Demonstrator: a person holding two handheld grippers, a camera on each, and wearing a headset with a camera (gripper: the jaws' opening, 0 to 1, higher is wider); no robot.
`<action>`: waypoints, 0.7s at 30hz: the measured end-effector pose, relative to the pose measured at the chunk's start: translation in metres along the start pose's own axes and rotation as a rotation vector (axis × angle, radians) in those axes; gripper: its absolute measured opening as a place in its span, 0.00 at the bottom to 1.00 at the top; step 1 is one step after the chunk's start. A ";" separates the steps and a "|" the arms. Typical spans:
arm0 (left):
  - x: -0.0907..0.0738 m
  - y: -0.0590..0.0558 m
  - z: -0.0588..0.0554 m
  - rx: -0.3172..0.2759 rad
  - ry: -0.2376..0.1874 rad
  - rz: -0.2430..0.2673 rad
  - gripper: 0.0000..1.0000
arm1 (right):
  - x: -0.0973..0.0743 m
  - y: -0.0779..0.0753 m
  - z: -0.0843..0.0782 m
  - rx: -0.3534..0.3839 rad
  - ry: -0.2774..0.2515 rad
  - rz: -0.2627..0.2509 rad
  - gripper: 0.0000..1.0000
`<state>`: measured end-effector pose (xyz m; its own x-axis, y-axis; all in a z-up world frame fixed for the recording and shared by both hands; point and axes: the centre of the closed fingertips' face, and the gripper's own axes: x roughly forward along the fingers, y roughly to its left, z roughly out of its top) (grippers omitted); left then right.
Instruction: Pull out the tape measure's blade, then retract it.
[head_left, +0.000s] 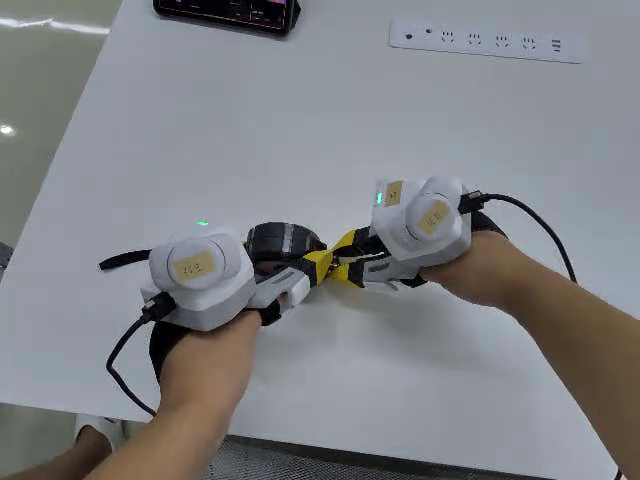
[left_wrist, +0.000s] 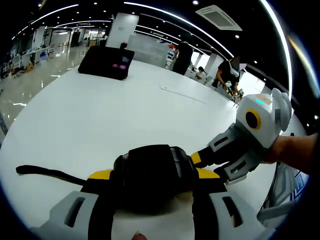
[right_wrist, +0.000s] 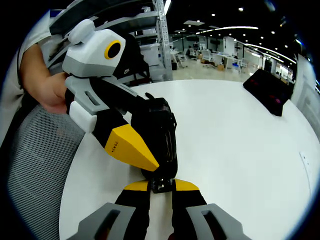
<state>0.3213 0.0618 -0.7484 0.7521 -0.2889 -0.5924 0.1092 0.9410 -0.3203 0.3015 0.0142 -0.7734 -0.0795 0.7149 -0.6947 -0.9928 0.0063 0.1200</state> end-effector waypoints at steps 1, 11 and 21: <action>0.000 0.000 0.000 0.001 -0.001 -0.002 0.59 | 0.000 0.000 0.000 0.005 -0.001 0.000 0.16; 0.000 0.000 0.002 0.051 -0.001 -0.013 0.60 | -0.002 0.002 -0.002 0.042 0.001 -0.010 0.25; -0.004 -0.001 0.009 0.129 -0.015 -0.015 0.59 | -0.002 0.004 0.000 0.063 -0.020 -0.024 0.36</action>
<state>0.3245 0.0633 -0.7390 0.7593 -0.3010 -0.5770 0.2024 0.9519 -0.2302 0.2979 0.0130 -0.7716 -0.0536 0.7279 -0.6836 -0.9867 0.0666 0.1483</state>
